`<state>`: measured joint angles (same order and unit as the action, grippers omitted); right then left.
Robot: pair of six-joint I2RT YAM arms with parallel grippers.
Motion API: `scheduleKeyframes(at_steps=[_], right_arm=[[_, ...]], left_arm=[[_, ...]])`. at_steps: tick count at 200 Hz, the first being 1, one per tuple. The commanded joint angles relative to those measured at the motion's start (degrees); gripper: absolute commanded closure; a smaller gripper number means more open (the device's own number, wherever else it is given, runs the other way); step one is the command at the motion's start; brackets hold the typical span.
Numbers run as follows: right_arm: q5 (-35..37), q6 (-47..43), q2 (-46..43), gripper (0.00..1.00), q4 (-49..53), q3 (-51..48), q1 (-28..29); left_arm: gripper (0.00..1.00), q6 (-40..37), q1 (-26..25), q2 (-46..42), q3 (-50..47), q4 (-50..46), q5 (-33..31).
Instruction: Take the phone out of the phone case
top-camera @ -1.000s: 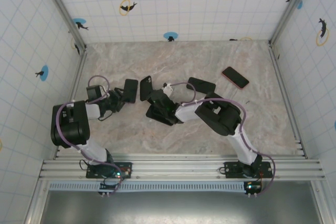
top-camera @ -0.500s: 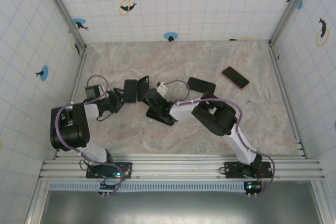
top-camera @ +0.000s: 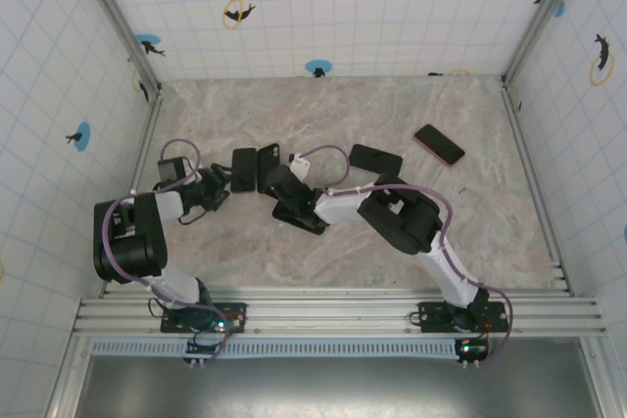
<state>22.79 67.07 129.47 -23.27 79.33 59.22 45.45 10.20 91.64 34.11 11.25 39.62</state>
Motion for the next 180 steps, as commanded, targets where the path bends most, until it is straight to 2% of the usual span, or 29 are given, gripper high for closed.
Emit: scheduleKeyframes(at_steps=[1, 58, 82, 116, 133, 151, 180], right_arm=[[2.50, -3.70, -0.87, 0.59, 2.23, 3.09, -0.24], [0.71, -11.65, -3.90, 0.40, 6.46, 3.87, -0.77], [-0.83, -18.46, -4.95, 0.32, 12.72, 7.16, -0.87], [-1.86, -22.49, -9.35, 0.28, 13.88, 2.65, -1.82], [-2.58, -27.71, -13.15, 0.26, 12.48, -0.92, -2.05], [-6.11, -34.24, -16.60, 0.22, 13.10, -3.84, -2.74], [-17.16, -47.50, -25.41, 0.18, 10.42, -15.35, -5.30]], left_arm=[[0.20, -2.63, 0.57, -1.05, 1.16, -5.93, -3.57], [0.18, -3.61, 0.47, -5.11, 2.19, -8.50, -3.94], [0.16, -3.44, 0.52, -6.75, 2.19, -8.52, -3.50], [0.16, -2.59, 0.42, -8.29, 1.86, -7.55, -2.25], [0.15, -1.65, 0.09, -9.22, 1.49, -6.46, -0.98], [0.13, -1.38, -0.62, -10.51, 1.66, -6.43, -0.05], [0.07, -0.59, -2.29, -12.24, 1.78, -6.08, 1.28]])
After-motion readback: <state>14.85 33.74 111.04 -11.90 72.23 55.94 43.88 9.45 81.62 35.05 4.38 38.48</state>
